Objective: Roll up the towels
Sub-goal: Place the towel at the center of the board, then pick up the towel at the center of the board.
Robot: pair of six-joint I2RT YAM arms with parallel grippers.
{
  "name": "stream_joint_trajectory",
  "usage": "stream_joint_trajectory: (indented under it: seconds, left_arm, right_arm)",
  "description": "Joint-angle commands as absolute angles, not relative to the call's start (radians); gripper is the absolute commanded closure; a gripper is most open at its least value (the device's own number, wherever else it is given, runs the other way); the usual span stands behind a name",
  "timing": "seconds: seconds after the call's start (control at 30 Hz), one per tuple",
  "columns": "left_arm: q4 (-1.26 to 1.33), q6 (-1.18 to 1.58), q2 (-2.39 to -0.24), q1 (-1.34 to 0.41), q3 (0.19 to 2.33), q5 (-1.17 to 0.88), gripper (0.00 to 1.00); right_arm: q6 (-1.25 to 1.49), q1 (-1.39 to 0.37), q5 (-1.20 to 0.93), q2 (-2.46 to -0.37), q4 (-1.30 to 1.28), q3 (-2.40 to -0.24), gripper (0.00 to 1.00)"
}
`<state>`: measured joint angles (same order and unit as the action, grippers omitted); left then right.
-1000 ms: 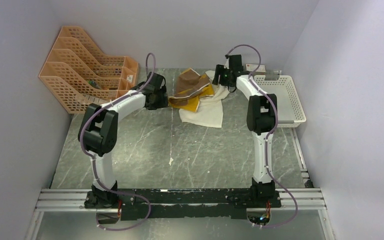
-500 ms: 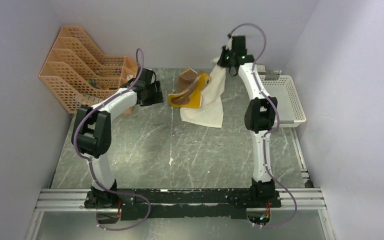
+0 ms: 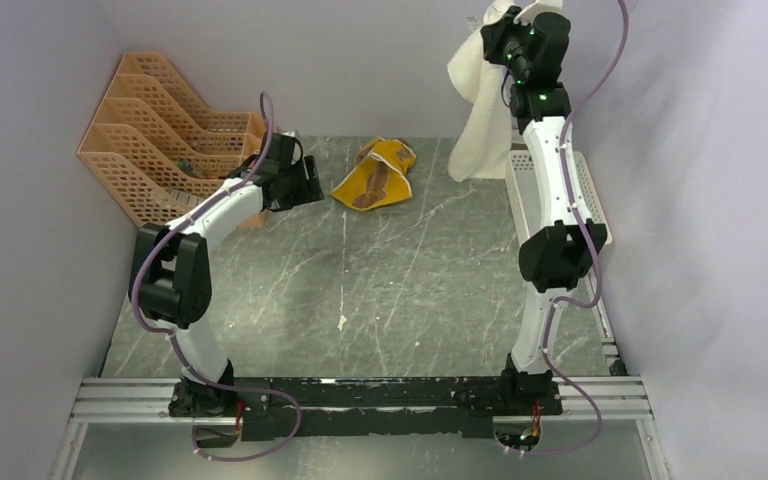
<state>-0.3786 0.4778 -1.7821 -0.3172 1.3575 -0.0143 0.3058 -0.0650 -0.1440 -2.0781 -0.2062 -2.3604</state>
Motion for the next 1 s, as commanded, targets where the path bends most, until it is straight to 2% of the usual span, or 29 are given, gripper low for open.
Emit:
stream_joint_trajectory:
  seconds: [0.0, 0.27, 0.3, 0.33, 0.37, 0.4, 0.43, 0.5, 0.63, 0.97]
  left_arm:
    - [-0.351, 0.472, -1.786, -0.312, 1.349, -0.062, 0.24]
    - [-0.355, 0.473, -1.822, -0.313, 1.378, -0.115, 0.23]
    - [-0.360, 0.468, -1.829, -0.313, 1.385, -0.123, 0.22]
    - [-0.372, 0.462, -1.838, -0.313, 1.396, -0.132, 0.22]
    - [-0.381, 0.457, -1.849, -0.314, 1.411, -0.141, 0.21]
    - [-0.386, 0.454, -1.862, -0.316, 1.425, -0.147, 0.21]
    - [-0.391, 0.451, -1.876, -0.319, 1.442, -0.152, 0.20]
    - [-0.401, 0.452, -1.911, -0.331, 1.484, -0.145, 0.19]
    - [-0.437, 0.448, -2.033, -0.365, 1.597, -0.096, 0.16]
    - [-0.425, 0.502, -2.248, -0.380, 1.736, -0.107, 0.19]
  right_arm:
    - [0.230, -0.098, -0.045, -2.075, -0.159, -2.306, 1.00]
    - [0.228, -0.109, -0.050, -2.118, -0.164, -1.967, 1.00]
    - [0.238, -0.108, -0.031, -2.155, -0.224, -1.996, 0.89]
    - [0.246, -0.105, -0.017, -2.208, -0.301, -2.053, 0.72]
    - [0.253, -0.102, -0.013, -2.258, -0.377, -2.120, 0.51]
    - [0.258, -0.100, -0.020, -2.311, -0.449, -2.191, 0.35]
    - [0.260, -0.102, -0.024, -2.350, -0.503, -2.247, 0.30]
    - [0.265, -0.106, -0.027, -2.368, -0.532, -2.271, 0.28]
    - [0.281, -0.116, -0.065, -2.213, -0.377, -2.028, 0.22]
    - [0.226, -0.186, -0.071, -1.890, -0.284, -1.637, 0.21]
